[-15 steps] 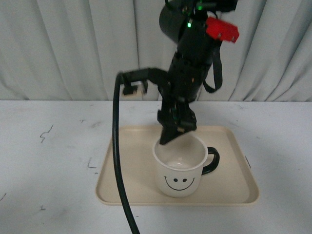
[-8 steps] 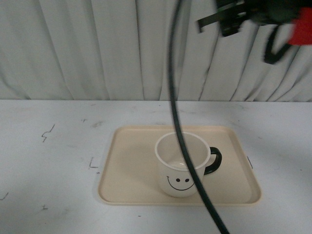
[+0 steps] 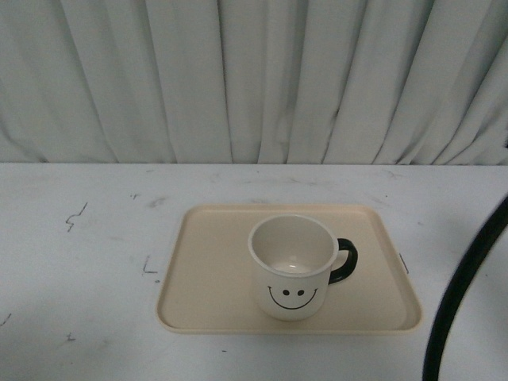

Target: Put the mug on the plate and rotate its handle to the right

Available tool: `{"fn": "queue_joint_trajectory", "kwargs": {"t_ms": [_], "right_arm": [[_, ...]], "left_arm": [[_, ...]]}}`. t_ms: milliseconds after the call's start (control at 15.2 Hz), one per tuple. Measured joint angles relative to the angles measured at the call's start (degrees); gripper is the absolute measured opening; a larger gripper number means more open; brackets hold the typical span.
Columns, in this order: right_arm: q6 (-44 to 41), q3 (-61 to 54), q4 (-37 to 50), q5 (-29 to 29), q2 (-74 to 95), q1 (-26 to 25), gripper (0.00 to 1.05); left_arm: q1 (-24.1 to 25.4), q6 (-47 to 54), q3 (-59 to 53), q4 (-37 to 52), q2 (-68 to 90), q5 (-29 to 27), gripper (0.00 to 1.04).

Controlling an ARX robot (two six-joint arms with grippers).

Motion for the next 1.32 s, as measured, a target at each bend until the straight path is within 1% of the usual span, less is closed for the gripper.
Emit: {"fn": "queue_joint_trajectory", "kwargs": {"t_ms": [263, 329, 461, 658, 724, 789, 1316], "right_arm": [[0.3, -9.0, -0.5, -2.9, -9.2, -3.1, 0.02], [0.3, -12.1, 3.5, -4.0, -10.2, -3.8, 0.02], [0.3, -16.5, 0.1, -5.3, -14.4, -5.5, 0.02], [0.3, -19.3, -4.5, -7.0, -23.7, -6.8, 0.02], [0.3, -20.5, -7.0, -10.7, -26.8, -10.1, 0.02], [0.4, -21.7, -9.9, -10.5, -30.4, -11.5, 0.02], [0.5, -24.2, -27.5, -10.9, -51.6, -11.4, 0.02]], "left_arm": [[0.0, 0.0, 0.0, 0.0, 0.0, 0.0, 0.98], [0.0, 0.0, 0.0, 0.0, 0.0, 0.0, 0.98], [0.0, 0.0, 0.0, 0.0, 0.0, 0.0, 0.98], [0.0, 0.0, 0.0, 0.0, 0.0, 0.0, 0.98], [0.0, 0.0, 0.0, 0.0, 0.0, 0.0, 0.98], [0.0, 0.0, 0.0, 0.0, 0.0, 0.0, 0.98], [0.0, 0.0, 0.0, 0.0, 0.0, 0.0, 0.98]]}}
